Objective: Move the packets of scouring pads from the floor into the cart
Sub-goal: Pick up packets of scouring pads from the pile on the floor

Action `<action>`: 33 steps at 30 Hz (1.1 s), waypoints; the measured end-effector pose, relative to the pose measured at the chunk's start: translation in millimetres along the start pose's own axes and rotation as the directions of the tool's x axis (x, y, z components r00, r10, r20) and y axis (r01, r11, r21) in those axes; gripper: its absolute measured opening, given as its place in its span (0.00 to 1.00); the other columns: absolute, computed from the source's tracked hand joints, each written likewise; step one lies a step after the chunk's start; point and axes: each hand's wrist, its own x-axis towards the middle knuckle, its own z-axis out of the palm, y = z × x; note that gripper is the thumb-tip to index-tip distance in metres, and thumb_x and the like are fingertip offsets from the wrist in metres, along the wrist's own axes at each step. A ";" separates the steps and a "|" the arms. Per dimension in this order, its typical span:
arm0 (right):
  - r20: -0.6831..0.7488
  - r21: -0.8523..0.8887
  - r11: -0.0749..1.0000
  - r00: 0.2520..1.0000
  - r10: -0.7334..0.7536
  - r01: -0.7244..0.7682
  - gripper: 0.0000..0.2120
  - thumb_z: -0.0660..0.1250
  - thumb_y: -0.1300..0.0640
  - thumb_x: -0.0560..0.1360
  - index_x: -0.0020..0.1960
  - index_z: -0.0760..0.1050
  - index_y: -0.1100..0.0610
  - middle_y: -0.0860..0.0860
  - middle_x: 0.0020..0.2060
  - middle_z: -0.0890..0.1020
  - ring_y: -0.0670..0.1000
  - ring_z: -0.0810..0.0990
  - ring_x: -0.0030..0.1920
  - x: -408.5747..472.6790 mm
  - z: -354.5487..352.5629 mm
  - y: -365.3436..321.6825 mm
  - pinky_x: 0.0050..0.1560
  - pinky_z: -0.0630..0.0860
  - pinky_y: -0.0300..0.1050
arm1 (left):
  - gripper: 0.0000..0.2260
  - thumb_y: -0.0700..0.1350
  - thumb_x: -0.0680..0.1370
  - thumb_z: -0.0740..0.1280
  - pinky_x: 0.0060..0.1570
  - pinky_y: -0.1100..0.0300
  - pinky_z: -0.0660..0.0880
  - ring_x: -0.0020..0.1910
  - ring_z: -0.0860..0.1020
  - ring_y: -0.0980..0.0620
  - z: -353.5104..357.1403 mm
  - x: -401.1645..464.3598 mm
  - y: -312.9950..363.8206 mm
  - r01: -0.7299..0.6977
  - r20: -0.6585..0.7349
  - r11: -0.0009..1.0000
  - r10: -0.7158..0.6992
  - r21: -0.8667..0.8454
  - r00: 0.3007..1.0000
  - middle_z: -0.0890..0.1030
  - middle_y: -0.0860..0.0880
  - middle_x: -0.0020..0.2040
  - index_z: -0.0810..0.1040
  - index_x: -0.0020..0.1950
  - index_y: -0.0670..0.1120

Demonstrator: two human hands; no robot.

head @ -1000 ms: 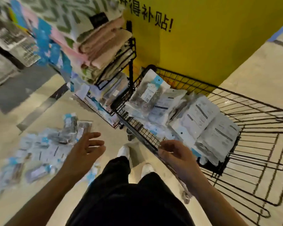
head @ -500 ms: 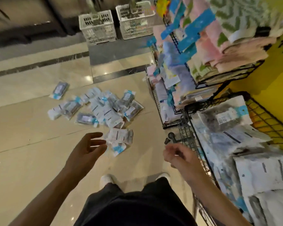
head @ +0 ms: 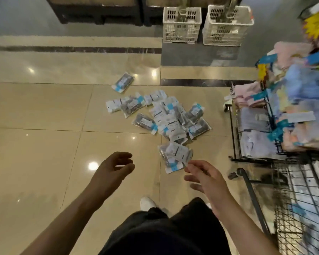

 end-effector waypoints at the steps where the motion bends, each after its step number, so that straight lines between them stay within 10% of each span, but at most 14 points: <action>1: 0.012 -0.027 1.000 1.000 0.010 -0.009 0.06 0.73 0.52 0.80 0.56 0.83 0.50 0.51 0.52 0.88 0.53 0.88 0.52 3.9 15.6 -4.3 0.61 0.83 0.57 | 0.13 0.48 0.81 0.72 0.61 0.48 0.80 0.57 0.83 0.56 -15.7 3.6 -5.1 0.005 -0.005 1.000 -0.005 0.006 1.000 0.85 0.56 0.58 0.80 0.64 0.59; 8: 0.046 -0.317 0.948 0.998 0.032 -0.016 0.04 0.73 0.51 0.80 0.54 0.83 0.48 0.48 0.49 0.87 0.52 0.87 0.50 50.1 92.0 -35.5 0.56 0.83 0.50 | 0.11 0.46 0.81 0.71 0.58 0.50 0.80 0.57 0.83 0.54 -99.4 41.0 -38.9 0.096 -0.063 0.990 -0.103 -0.106 0.993 0.86 0.54 0.58 0.81 0.62 0.58; 33: -0.013 -0.091 0.961 0.966 0.259 -0.259 0.04 0.73 0.53 0.80 0.53 0.84 0.51 0.52 0.50 0.88 0.55 0.88 0.52 342.8 333.9 -218.5 0.49 0.82 0.46 | 0.09 0.45 0.81 0.71 0.48 0.59 0.79 0.54 0.83 0.54 -322.3 386.7 70.3 0.231 -0.027 0.967 -0.236 -0.108 0.972 0.85 0.55 0.55 0.81 0.59 0.56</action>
